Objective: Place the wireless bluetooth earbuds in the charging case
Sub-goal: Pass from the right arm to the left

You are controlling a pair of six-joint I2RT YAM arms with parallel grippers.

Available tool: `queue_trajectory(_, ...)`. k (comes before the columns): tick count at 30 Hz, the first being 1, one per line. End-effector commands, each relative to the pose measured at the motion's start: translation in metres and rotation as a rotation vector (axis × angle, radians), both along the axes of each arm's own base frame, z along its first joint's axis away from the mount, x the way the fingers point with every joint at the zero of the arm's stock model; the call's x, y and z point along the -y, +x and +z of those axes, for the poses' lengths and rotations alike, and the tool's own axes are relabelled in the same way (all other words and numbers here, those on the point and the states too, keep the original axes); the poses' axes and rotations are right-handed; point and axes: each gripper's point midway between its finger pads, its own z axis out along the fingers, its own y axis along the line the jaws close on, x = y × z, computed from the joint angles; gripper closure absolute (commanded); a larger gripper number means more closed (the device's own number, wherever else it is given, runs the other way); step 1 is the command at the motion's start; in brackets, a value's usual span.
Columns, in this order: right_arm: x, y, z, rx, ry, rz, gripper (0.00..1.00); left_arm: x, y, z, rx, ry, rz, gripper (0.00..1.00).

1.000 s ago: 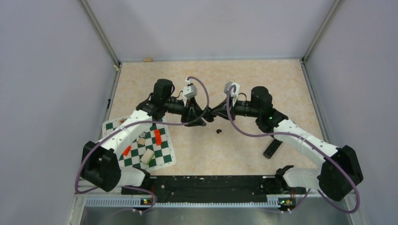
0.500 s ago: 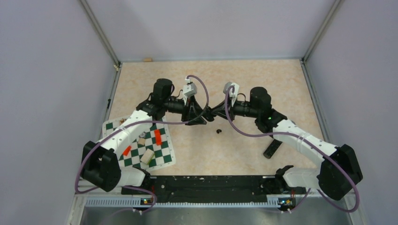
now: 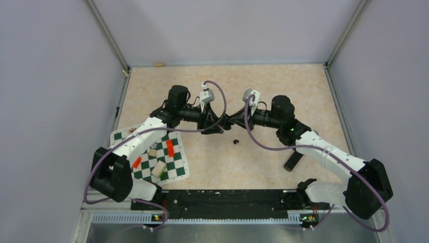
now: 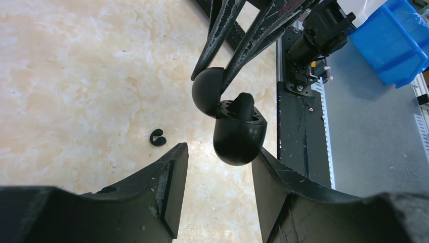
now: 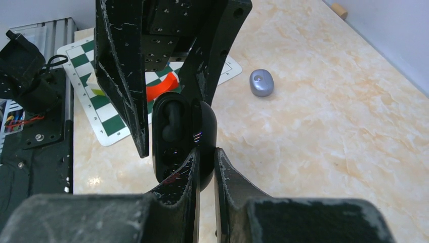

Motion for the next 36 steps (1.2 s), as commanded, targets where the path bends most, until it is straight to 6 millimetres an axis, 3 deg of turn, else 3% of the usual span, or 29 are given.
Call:
queue_trajectory(1,-0.001,0.002,0.021,0.077,0.039,-0.011,1.00,0.003,0.001,0.011,0.017,-0.032,-0.018,0.46)
queue_trajectory(11,-0.008,0.005,0.013,0.085,0.013,-0.033,1.00,0.004,-0.003,0.012,0.006,-0.044,-0.037,0.46)
queue_trajectory(21,-0.012,0.006,0.007,0.084,-0.008,-0.032,1.00,0.004,-0.001,0.011,0.010,-0.041,-0.034,0.56)
queue_trajectory(36,-0.014,0.005,0.007,0.081,-0.011,-0.028,1.00,0.004,0.000,0.009,0.011,-0.035,-0.024,0.50)
